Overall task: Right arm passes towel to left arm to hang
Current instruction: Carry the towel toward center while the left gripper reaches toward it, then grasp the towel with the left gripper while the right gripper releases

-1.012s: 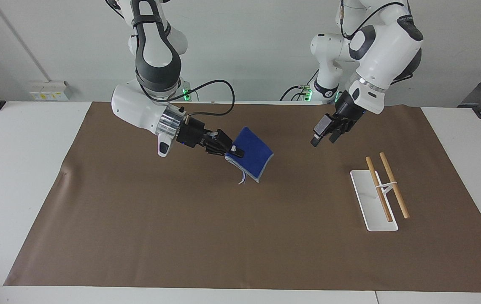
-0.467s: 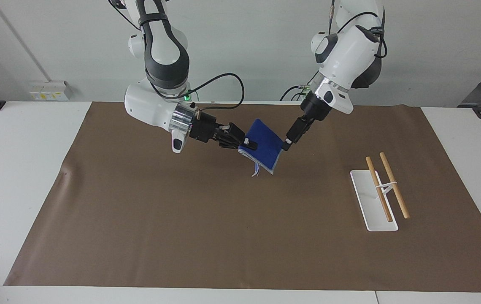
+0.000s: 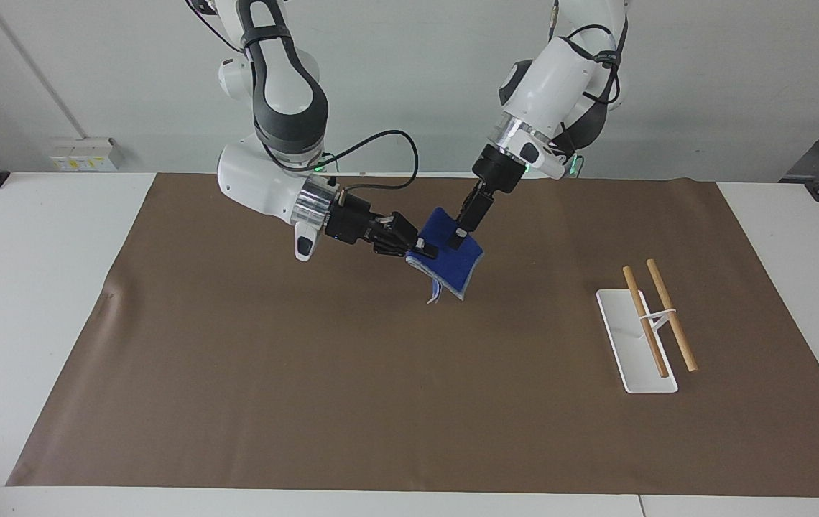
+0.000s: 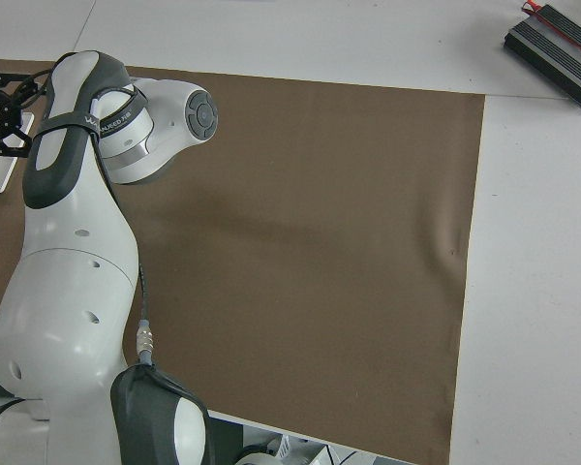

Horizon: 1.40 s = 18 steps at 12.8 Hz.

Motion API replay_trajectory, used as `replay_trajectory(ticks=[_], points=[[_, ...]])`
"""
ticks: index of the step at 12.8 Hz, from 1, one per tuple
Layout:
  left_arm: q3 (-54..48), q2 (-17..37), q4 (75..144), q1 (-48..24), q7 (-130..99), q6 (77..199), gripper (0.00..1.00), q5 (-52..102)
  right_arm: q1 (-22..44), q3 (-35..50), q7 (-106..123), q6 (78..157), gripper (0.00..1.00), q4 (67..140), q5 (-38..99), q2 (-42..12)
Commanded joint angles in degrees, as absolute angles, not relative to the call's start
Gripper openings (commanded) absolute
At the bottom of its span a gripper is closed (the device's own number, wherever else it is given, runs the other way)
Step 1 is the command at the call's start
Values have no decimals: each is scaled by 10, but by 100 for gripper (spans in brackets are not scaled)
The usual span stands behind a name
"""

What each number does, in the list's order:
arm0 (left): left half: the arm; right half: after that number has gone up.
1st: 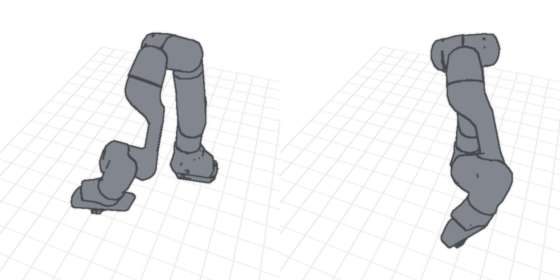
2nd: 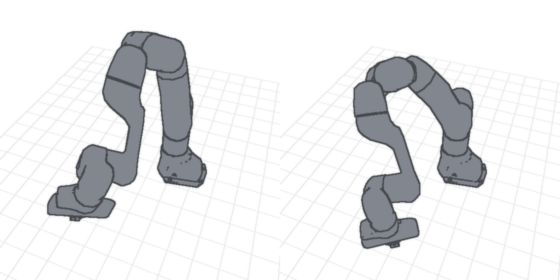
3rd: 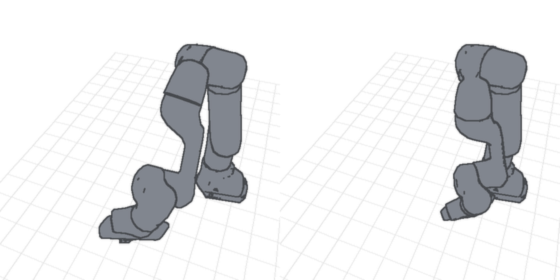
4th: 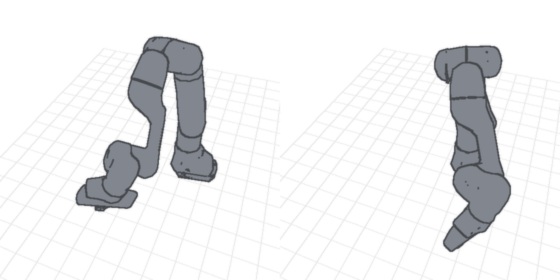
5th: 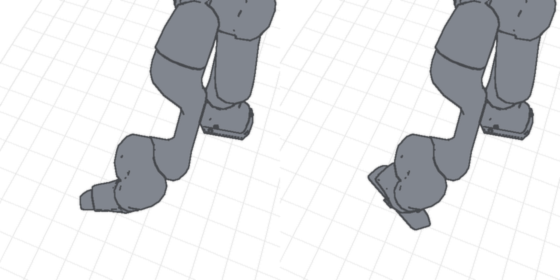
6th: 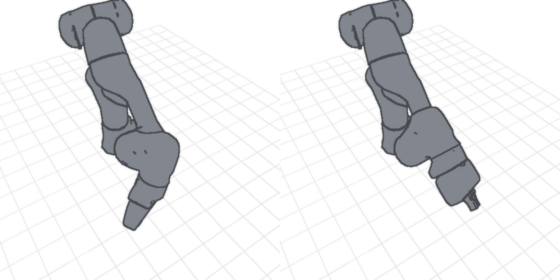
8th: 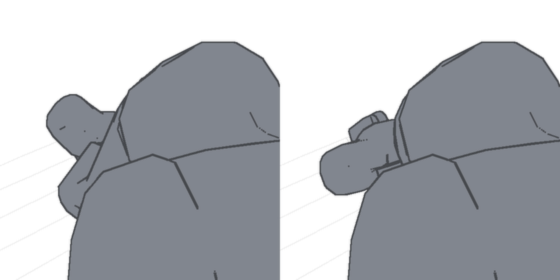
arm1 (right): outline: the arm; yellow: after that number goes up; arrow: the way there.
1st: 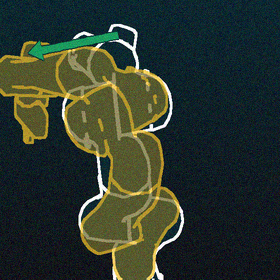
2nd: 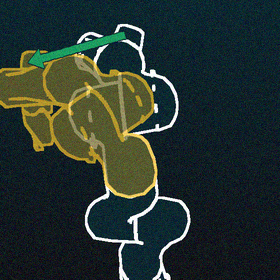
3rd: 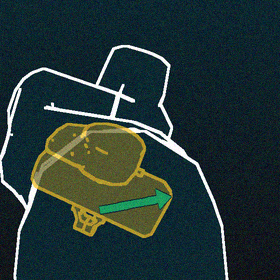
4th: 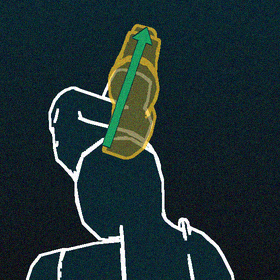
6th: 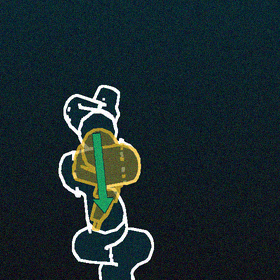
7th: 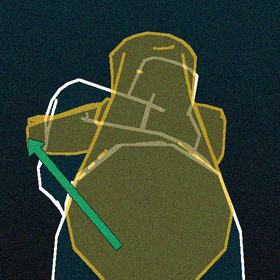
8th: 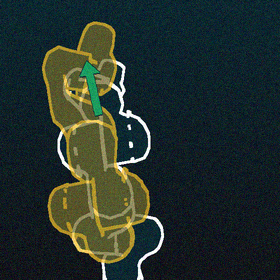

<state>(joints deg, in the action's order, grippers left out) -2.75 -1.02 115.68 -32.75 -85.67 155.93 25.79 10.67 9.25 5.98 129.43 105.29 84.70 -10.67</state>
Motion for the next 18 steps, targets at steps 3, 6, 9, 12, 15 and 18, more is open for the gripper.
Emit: replay_trajectory(ticks=[3, 6, 9, 12, 15, 18], points=[[-16, -4, 1162, -330, -849, 1592, 0, 263, 104, 96, 82, 1303, 0, 1074, 868, -87], [-15, -4, 1161, -325, -795, 1592, 0, 263, 104, 96, 82, 1303, 0, 1074, 868, -87], [-14, -4, 1160, -318, -745, 1592, 0, 262, 99, 95, 81, 1303, 0, 1072, 860, -88], [-12, -4, 1160, -317, -725, 1592, 0, 258, 100, 91, 78, 1304, 100, 1071, 805, -85], [-11, -4, 1160, -295, -725, 1593, 0, 255, 94, 88, 35, 1304, 100, 1065, 612, -73], [-11, -4, 1167, -259, -725, 1607, 0, 243, 92, 87, -74, 1300, 100, 1060, 311, -58]])
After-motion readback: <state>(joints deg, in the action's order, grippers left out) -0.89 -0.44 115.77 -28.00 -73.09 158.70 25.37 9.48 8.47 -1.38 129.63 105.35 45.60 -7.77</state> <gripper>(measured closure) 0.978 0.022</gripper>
